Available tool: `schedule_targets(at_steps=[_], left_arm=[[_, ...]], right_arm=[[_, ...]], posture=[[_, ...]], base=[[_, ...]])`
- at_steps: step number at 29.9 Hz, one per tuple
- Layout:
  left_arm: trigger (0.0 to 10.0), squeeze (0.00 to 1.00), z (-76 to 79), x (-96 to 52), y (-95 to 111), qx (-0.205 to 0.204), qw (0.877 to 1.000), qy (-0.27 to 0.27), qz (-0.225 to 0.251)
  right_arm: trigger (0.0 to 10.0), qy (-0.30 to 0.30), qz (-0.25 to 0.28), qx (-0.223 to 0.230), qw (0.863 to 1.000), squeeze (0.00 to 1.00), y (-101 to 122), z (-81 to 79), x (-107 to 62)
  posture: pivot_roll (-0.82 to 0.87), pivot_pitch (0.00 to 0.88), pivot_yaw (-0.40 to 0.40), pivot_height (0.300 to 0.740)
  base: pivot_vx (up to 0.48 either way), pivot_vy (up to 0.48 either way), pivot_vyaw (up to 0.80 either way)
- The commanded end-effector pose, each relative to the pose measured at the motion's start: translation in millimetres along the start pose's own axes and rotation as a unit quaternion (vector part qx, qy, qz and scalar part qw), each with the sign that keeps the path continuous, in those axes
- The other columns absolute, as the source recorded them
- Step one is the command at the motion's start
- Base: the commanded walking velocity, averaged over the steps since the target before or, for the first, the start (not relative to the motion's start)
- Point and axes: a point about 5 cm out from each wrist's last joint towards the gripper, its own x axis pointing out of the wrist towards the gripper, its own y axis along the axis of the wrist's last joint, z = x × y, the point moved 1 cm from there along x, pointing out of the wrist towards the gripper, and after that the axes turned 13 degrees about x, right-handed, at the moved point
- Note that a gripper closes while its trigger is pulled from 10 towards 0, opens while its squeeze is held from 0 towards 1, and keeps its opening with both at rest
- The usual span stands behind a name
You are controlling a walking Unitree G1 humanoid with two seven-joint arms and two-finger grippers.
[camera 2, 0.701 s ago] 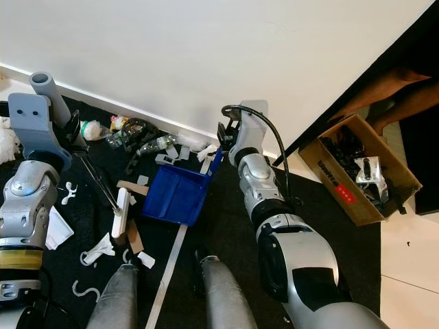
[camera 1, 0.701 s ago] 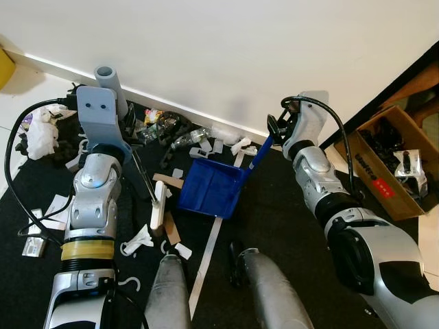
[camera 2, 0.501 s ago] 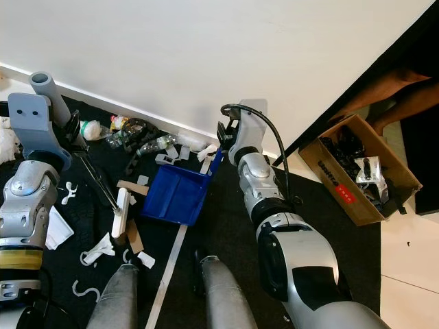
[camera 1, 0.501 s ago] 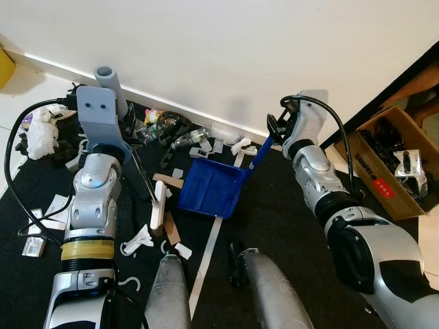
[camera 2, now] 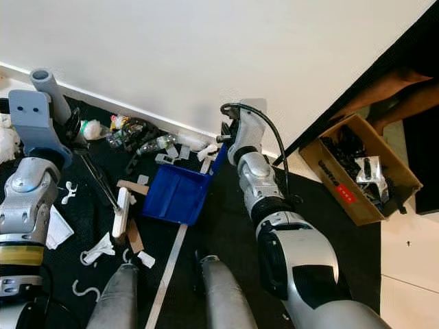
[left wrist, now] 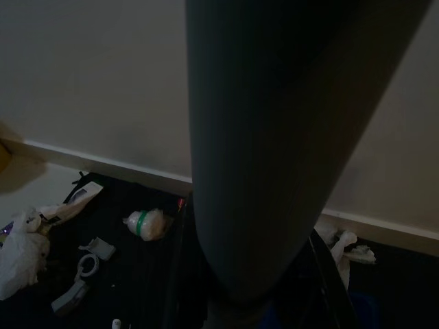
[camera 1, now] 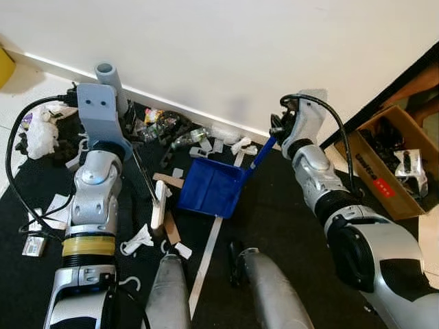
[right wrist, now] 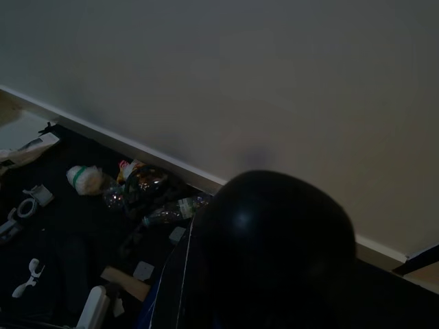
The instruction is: Sweep floor
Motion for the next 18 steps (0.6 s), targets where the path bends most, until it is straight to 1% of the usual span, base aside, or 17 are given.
schedule_targets(at_steps=[1, 4, 5, 7, 11, 12, 14, 15, 16, 17, 18], left_arm=[[10.0, 0.0, 5.8, -2.1, -8.2, -0.012, 1.0, -0.008, -0.01], [10.0, 0.0, 6.6, -1.7, -8.5, -0.013, 1.0, -0.008, -0.01], [10.0, 0.0, 7.9, -0.9, -8.9, -0.015, 1.0, -0.009, -0.01], [10.0, 0.0, 9.4, -0.2, -8.6, -0.017, 1.0, -0.01, -0.009], [10.0, 0.0, 9.6, 0.2, -8.9, -0.018, 1.0, -0.01, -0.009], [10.0, 0.0, 11.8, 1.5, -9.1, -0.019, 1.0, -0.013, -0.008], [10.0, 0.0, 15.3, 2.9, -9.2, -0.022, 1.0, -0.017, -0.005], [10.0, 0.0, 16.1, 3.1, -9.4, -0.022, 1.0, -0.018, -0.005], [10.0, 0.0, 16.1, 3.1, -9.4, -0.022, 1.0, -0.018, -0.005], [10.0, 0.0, 16.6, 2.7, -9.5, -0.022, 1.0, -0.018, -0.004], [10.0, 0.0, 16.9, 2.2, -10.0, -0.021, 1.0, -0.018, -0.003]], right_arm=[[0.0, -0.02, -0.009, 0.01, 1.0, 0.0, -4.5, 10.4, -3.3], [0.0, -0.023, -0.003, 0.015, 1.0, 0.0, -1.5, 12.1, -2.9], [0.0, -0.031, 0.009, 0.031, 0.999, 0.0, 4.4, 14.5, -1.6], [0.0, -0.035, 0.018, 0.044, 0.998, 0.0, 9.5, 16.3, -0.6], [0.0, -0.036, 0.02, 0.047, 0.998, 0.0, 10.3, 16.6, -0.4], [0.0, -0.039, 0.035, 0.056, 0.997, 0.0, 17.5, 20.1, 0.2], [0.0, -0.047, 0.065, 0.073, 0.994, 0.0, 32.5, 27.9, 0.8], [0.0, -0.049, 0.075, 0.078, 0.993, 0.0, 37.4, 30.5, 0.9], [0.0, -0.049, 0.075, 0.078, 0.993, 0.0, 37.4, 30.5, 0.9], [4.5, -0.048, 0.082, 0.078, 0.992, 0.0, 42.2, 32.3, 1.1], [10.0, -0.047, 0.088, 0.078, 0.992, 0.0, 46.1, 33.6, 1.2]], posture=[[0.12, 0.311, -0.161, 0.74], [0.12, 0.306, -0.159, 0.74], [0.1, 0.29, -0.149, 0.74], [0.1, 0.29, -0.149, 0.74], [0.09, 0.284, -0.144, 0.74], [0.07, 0.252, -0.129, 0.74], [0.07, 0.23, -0.123, 0.74], [0.06, 0.225, -0.122, 0.74], [0.06, 0.225, -0.122, 0.74], [0.06, 0.21, -0.118, 0.74], [0.06, 0.199, -0.116, 0.74]], base=[[0.0, 0.0, 0.0], [0.0, 0.0, 0.0], [0.0, 0.0, 0.0], [0.0, 0.0, 0.0], [0.0, 0.0, 0.0], [0.0, 0.0, 0.0], [0.0, 0.0, 0.0], [0.0, 0.0, 0.0], [0.0, 0.0, 0.0], [0.0, 0.0, 0.0], [0.0, 0.0, 0.0]])
